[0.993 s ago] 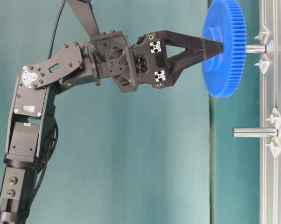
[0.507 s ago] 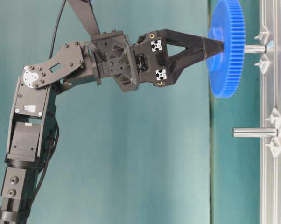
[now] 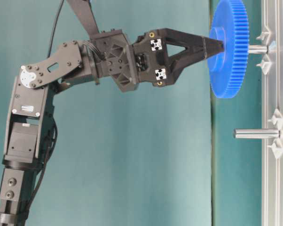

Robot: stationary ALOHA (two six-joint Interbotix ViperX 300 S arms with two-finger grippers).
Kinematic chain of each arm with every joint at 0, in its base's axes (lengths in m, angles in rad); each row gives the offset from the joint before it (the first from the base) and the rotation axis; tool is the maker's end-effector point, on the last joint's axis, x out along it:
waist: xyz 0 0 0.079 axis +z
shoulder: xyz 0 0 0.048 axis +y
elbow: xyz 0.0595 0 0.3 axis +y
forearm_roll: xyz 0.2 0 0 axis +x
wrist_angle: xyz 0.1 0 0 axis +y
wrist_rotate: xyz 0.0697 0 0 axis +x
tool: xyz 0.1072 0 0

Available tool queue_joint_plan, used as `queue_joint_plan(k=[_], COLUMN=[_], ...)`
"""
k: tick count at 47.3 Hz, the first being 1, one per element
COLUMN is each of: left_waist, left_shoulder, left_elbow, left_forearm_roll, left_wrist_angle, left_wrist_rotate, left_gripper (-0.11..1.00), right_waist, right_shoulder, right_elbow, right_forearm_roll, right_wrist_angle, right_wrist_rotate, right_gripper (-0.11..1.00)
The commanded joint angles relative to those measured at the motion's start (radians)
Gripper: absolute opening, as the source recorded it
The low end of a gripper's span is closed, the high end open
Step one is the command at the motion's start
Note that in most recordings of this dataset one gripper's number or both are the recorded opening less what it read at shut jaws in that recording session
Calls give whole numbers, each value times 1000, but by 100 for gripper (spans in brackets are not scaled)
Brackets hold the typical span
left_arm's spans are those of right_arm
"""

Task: Find the location of the shaft and insert the large gear.
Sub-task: 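Align the gear's center hole over the right metal shaft, then push the gear down onto the shaft and open the left gripper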

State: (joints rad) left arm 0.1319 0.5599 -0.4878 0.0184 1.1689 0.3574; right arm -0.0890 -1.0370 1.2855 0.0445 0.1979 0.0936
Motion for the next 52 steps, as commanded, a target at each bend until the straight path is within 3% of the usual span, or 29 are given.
queue_joint_plan(k=[1, 52], left_waist=[-5, -32], left_shoulder=[-41, -69], left_elbow=[-40, -48], left_forearm_roll=[5, 3], left_wrist_angle=[-3, 5], left_wrist_rotate=[2, -20], left_gripper=[83, 83], right_waist=[-3, -3], right_shoulder=[5, 2], right_elbow=[-12, -9], right_forearm_roll=[0, -2], right_wrist_angle=[-5, -5], right_wrist_rotate=[9, 44], right_gripper=[1, 1])
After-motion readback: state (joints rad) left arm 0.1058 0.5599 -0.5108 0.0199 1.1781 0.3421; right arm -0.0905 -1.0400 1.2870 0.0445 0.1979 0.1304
